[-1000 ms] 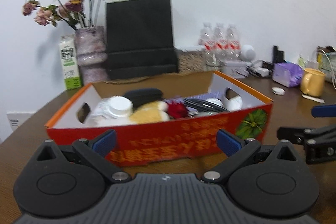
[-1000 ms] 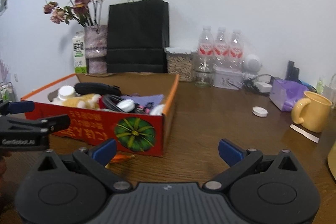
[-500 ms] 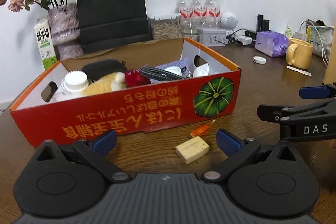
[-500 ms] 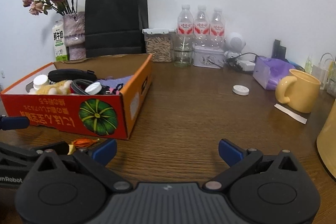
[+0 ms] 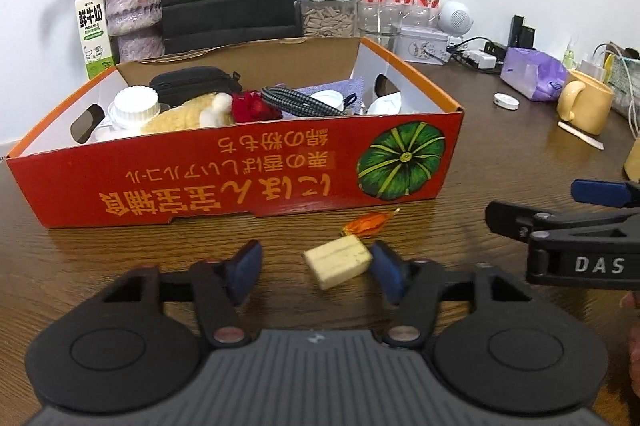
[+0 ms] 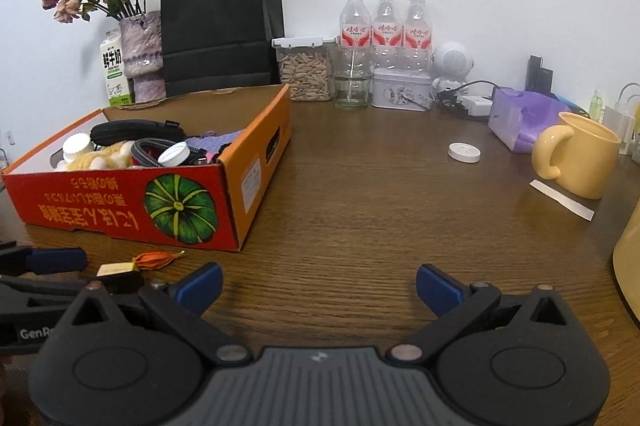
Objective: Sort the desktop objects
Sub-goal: 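Grasp the beige block with the left tool, then grasp the small orange item with the right tool while the left tool holds the beige block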
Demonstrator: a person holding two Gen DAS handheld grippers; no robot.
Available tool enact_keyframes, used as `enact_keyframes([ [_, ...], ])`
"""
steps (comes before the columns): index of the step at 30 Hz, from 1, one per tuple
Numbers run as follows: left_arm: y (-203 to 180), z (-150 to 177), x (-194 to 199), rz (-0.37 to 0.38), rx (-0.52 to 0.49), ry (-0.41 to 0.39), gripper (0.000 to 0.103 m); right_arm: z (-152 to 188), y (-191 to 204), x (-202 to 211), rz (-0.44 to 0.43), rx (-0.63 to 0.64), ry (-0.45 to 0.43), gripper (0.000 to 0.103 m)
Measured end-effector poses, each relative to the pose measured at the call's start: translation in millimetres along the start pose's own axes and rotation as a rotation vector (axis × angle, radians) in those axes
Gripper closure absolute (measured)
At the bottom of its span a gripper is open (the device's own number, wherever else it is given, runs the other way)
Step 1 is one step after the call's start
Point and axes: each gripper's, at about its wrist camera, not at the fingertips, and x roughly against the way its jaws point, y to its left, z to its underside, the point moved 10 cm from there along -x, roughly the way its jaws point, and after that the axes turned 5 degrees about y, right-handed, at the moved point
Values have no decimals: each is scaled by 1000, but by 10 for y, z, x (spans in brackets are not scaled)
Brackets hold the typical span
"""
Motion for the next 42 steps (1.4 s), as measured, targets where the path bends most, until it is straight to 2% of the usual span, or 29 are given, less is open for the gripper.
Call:
enact_keyframes([
  [1, -2, 1, 10, 3, 0, -4, 62, 0, -2, -1, 0, -1, 2, 0],
  [2, -6, 2, 19, 7, 0, -5, 67, 2, -6, -4, 0, -4, 4, 0],
  [16, 213, -40, 122, 12, 15, -40, 67, 19, -62, -25, 2, -33, 18, 0],
  [23, 507, -123, 255, 18, 32, -121, 67, -6, -23, -17, -22, -60, 2, 0],
  [29, 763, -204, 302, 17, 59, -160, 67, -44, 169, 36, -37, -53, -39, 0],
  [37, 1044, -257, 332, 13, 73, -198, 67, -48, 556, -24, -55, -31, -20, 0],
  [42, 1156, -266, 341, 18, 77, -207, 67, -57, 830, -109, -61, 9, 5, 6],
])
